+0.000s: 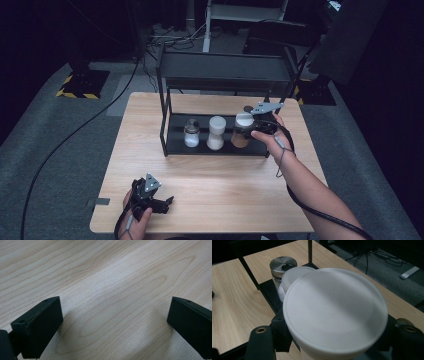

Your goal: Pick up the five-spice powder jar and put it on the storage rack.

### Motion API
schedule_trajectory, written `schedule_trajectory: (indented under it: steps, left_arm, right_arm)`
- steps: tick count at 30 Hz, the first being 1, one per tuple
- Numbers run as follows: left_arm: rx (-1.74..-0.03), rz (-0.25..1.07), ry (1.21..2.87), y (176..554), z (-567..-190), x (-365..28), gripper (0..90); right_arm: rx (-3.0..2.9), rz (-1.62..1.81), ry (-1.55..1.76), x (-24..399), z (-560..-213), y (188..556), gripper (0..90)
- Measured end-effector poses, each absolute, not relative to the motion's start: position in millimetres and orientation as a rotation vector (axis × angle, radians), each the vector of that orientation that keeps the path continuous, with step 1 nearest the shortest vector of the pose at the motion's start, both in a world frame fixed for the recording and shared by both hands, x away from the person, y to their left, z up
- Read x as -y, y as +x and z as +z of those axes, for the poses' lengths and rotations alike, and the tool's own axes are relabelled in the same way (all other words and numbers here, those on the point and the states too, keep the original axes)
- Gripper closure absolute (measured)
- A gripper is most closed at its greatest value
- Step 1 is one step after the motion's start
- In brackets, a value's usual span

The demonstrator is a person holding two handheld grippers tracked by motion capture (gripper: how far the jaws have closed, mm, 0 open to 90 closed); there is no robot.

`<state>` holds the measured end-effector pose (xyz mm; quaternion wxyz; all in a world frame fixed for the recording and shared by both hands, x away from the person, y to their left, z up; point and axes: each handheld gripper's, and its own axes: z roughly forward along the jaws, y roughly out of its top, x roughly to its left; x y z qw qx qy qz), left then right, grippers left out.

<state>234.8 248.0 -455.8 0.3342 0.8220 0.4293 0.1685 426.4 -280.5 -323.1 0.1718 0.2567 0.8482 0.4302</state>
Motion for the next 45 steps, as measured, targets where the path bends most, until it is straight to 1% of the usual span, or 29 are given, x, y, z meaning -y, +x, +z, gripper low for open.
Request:
schedule_trajectory:
  steps: [20, 38, 39, 41, 45]
  left_arm:
    - [-1.120, 0.440, 2.146, 234.8, -455.8, -248.1, 0.0]
    - [-1.119, 0.440, 2.146, 234.9, -455.8, -248.1, 0.0]
    - [-1.119, 0.441, 2.147, 234.9, -455.8, -248.0, 0.0]
    - [-1.119, 0.440, 2.147, 234.9, -455.8, -248.1, 0.0]
    - [-1.119, 0.441, 2.146, 234.8, -455.9, -248.1, 0.0]
  right_arm:
    - [-2.414, 1.185, 0.825, 274.0, -359.6, 446.3, 33.9]
    - [-2.411, 1.185, 0.861, 280.0, -370.6, 450.7, 33.2]
    - [-2.408, 1.185, 0.852, 280.1, -370.5, 450.2, 32.7]
    - [-2.403, 1.198, 0.849, 281.4, -369.9, 449.7, 26.9]
    - [-2.380, 1.225, 0.851, 285.5, -364.6, 446.4, 19.9]
